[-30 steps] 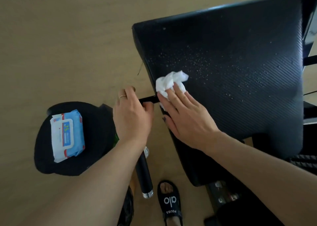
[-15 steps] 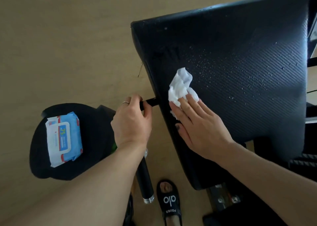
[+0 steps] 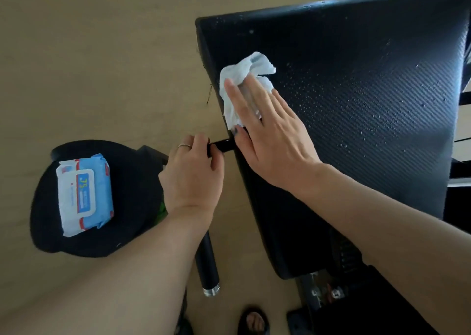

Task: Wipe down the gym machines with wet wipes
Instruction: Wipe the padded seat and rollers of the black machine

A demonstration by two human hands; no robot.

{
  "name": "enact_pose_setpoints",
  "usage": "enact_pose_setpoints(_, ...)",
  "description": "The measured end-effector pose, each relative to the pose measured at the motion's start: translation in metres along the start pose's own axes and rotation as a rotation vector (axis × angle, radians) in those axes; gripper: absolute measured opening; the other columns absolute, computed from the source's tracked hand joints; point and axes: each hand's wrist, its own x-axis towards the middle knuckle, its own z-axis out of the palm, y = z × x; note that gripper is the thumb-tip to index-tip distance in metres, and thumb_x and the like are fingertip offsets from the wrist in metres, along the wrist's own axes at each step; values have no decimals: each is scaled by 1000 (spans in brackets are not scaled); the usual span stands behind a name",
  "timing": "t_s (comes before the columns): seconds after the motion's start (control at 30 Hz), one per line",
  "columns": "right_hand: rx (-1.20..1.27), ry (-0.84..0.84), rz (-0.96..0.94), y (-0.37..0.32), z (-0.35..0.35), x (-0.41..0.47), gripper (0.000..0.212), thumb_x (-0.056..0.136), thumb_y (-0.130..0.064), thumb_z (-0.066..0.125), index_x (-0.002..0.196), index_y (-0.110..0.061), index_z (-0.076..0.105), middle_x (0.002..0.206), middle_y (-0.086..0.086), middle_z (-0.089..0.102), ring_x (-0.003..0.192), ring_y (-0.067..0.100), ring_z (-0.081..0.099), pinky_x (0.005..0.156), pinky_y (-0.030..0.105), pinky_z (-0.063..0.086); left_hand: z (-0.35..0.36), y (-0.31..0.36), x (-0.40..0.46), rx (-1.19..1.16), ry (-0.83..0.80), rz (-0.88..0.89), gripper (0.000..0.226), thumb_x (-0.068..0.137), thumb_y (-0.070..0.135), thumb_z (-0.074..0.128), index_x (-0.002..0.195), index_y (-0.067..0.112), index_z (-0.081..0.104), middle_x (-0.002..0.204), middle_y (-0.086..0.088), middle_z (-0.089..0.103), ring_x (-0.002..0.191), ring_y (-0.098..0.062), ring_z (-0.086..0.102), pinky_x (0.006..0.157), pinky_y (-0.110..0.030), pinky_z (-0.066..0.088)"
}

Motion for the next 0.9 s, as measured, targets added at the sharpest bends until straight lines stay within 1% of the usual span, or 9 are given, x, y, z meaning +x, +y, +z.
enact_pose_setpoints(0.1, -133, -38, -61, 5, -5, 10, 56, 106, -32, 36, 157, -10, 35, 165, 14, 27, 143, 34, 37, 124, 47, 24, -1, 1, -1, 20, 7, -4, 17, 101, 33, 48, 99, 19, 57, 92, 6, 58, 77, -14, 45, 59, -33, 36)
enact_pose_setpoints(0.2, -243, -11, -95, 11, -9, 17, 52, 107, -36, 33, 155, -18, 39, 170, 12, 18, 152, 38, 23, 126, 53, 16, -1, 2, 0, 28, 17, -3, 17, 101, 32, 49, 97, 18, 57, 90, 5, 58, 76, -15, 47, 56, -32, 35)
enact_pose_setpoints(0.33, -263, -26, -158, 16, -4, 16, 55, 108, -33, 33, 159, -13, 31, 170, 12, 14, 157, 33, 12, 128, 50, 10, 0, 2, -1, 20, 37, 6, 17, 100, 31, 51, 100, 17, 60, 93, 3, 62, 80, -18, 54, 56, -31, 35)
enact_pose_setpoints(0.4, -213, -2, -193, 17, 0, 17, 53, 107, -25, 37, 157, -6, 34, 169, 12, 22, 156, 31, 21, 128, 48, 16, 0, 2, -1, 25, 45, 7, 18, 100, 31, 51, 100, 16, 60, 93, 3, 62, 81, -20, 56, 56, -31, 33)
enact_pose_setpoints(0.47, -94, 78, -209, 17, 1, 22, 44, 102, -11, 46, 145, -1, 50, 161, 15, 39, 146, 33, 41, 123, 45, 30, 1, 2, 0, 33, 49, 15, 18, 100, 31, 51, 98, 16, 60, 91, 4, 61, 79, -19, 56, 54, -30, 33)
enact_pose_setpoints(0.6, -13, 98, -194, 21, -4, 33, 28, 92, 1, 57, 118, -4, 65, 152, 11, 50, 116, 23, 60, 100, 37, 51, 2, 1, -1, 38, 64, 33, 17, 99, 30, 53, 96, 14, 59, 87, 2, 60, 76, -19, 54, 53, -30, 33)
enact_pose_setpoints(0.67, -39, 88, -200, 22, -2, 34, 31, 89, 1, 62, 119, -8, 64, 152, 9, 51, 110, 23, 60, 93, 37, 52, 3, 0, -1, 41, 71, 35, 17, 99, 30, 54, 97, 14, 59, 88, 2, 61, 76, -18, 52, 54, -30, 33)
enact_pose_setpoints(0.77, -74, 89, -179, 22, 0, 27, 44, 88, -2, 65, 130, -13, 60, 149, 10, 54, 116, 28, 57, 94, 39, 50, 3, 0, -1, 46, 66, 31, 17, 100, 30, 52, 100, 15, 59, 90, 2, 61, 78, -19, 56, 54, -31, 33)
enact_pose_setpoints(0.9, -99, 116, -191, 23, 10, 15, 51, 95, -6, 57, 145, -15, 54, 153, 11, 50, 133, 30, 50, 112, 40, 40, 3, 2, -2, 38, 75, 16, 16, 100, 29, 52, 99, 15, 59, 90, 2, 61, 77, -15, 46, 56, -32, 32)
